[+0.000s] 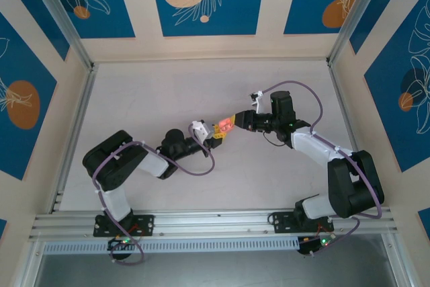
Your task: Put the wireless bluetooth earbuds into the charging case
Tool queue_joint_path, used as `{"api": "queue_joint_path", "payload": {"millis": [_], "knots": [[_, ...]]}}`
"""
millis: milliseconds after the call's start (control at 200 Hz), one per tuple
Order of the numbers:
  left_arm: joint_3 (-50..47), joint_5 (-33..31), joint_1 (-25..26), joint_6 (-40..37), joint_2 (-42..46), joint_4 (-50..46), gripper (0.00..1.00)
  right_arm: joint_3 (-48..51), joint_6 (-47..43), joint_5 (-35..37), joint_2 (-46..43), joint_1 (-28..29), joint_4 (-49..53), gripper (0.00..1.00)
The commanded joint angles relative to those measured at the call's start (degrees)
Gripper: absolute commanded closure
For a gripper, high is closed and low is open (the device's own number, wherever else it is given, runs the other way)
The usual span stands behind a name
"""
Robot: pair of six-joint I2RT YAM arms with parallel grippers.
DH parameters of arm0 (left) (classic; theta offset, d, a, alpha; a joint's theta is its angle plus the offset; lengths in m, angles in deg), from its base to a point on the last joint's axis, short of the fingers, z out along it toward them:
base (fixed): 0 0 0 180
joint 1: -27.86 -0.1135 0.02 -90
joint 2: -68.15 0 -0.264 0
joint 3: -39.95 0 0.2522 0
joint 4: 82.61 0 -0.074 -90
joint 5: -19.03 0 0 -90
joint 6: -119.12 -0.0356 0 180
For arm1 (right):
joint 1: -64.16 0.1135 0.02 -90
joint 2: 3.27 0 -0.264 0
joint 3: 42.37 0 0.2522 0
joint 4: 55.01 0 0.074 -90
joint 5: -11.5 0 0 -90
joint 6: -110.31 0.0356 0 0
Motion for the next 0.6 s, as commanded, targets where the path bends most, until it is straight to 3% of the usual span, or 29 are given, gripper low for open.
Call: {"api": "queue_joint_path", "payload": {"millis": [0,590], "knots": [[0.7,0.0,0.7,0.4,2.9,3.4,0.89,1.2,-1.9,1.2,0.6,0.6,0.2,0.76],[1.1,0.3,0.8,0.0,3.8,3.3,0.89,1.0,-5.7,1.1,0.1,1.2,3.5,0.74]]}}
